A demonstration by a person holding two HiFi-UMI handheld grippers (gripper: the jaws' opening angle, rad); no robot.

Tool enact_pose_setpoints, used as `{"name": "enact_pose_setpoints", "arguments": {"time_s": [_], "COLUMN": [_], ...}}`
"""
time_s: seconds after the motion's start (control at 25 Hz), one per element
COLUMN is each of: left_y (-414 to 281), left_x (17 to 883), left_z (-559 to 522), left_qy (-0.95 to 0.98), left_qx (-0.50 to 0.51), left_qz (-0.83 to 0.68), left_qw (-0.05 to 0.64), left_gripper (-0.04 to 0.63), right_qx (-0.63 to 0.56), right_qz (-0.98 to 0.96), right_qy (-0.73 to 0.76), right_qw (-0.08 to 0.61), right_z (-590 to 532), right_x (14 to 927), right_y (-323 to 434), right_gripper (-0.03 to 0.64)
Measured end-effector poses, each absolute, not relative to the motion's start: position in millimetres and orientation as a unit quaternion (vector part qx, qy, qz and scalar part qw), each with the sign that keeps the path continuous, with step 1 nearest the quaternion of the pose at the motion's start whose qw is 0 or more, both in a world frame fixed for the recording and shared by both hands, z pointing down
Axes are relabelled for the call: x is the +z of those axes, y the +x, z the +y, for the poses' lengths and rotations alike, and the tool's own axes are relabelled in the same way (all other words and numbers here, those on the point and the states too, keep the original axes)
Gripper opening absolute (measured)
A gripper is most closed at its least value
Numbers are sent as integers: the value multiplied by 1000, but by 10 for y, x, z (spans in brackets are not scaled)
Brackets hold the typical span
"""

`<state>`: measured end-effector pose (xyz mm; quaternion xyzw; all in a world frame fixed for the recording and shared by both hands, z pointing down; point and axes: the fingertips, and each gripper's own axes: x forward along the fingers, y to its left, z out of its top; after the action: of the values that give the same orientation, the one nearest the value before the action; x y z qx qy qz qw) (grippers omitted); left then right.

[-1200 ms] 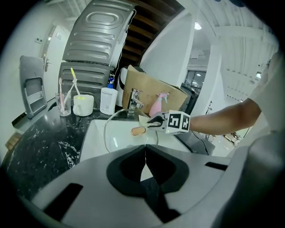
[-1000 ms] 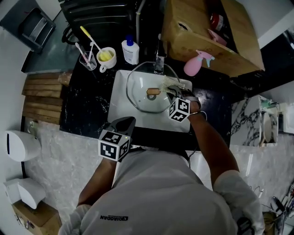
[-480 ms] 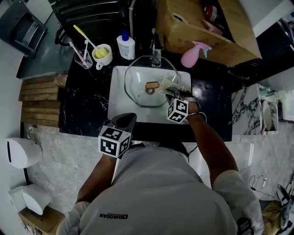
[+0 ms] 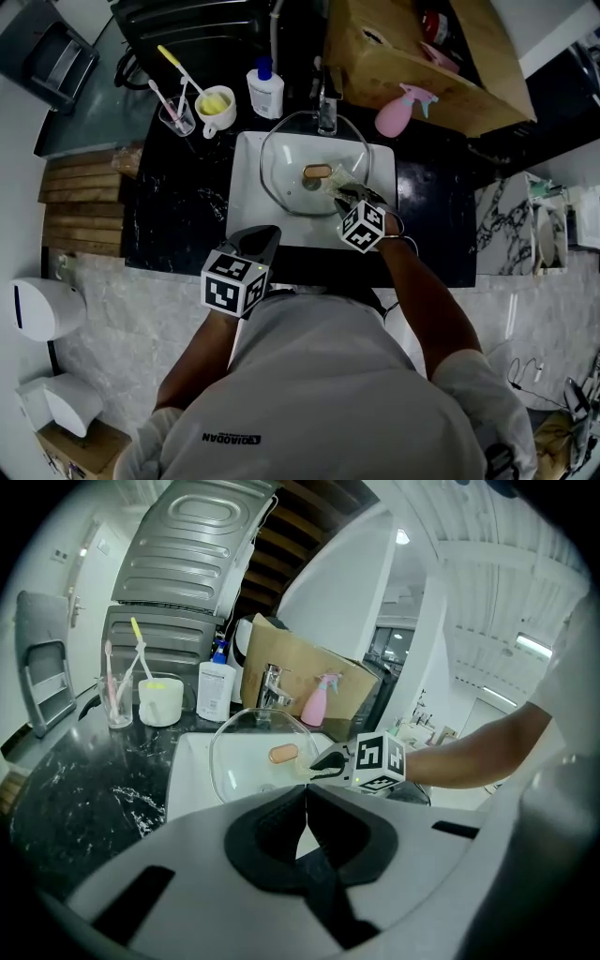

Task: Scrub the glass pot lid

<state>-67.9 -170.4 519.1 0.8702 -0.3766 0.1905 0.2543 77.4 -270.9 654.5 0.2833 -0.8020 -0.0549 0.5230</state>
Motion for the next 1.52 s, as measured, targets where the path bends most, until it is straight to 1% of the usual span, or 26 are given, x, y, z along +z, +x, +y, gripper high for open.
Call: {"name": "enact_pose_setpoints", "arguments": {"time_s": [0.16, 0.56, 0.96, 1.28, 1.52], "left_y": [-723, -863, -997, -1031, -996], "left_x": [5221, 5249, 5278, 5251, 5262], "left_z": [-1685, -1644, -1579, -1562, -1552], "left_qy": [869, 865, 859, 856, 857], "left_qx": [189, 189, 186, 180, 179], "left_qz": [-377, -384, -396, -404, -402], "left_qw": [259, 262, 267, 266, 267], "left_gripper": [15, 15, 15, 15, 15], "right_qx": [-35, -9, -62, -55, -52], "right_qz": [-809, -824, -809, -805, -800], "right_qy": [276, 191, 71, -6, -33], "right_qw": [518, 533, 580, 591, 597], "right_z": [-2611, -2359, -2151, -1952, -1863], "right_x": [6613, 6764, 6956, 7021, 7027], "right_y": [672, 363, 304, 268, 256], "right_gripper": [112, 114, 115, 115, 115]}}
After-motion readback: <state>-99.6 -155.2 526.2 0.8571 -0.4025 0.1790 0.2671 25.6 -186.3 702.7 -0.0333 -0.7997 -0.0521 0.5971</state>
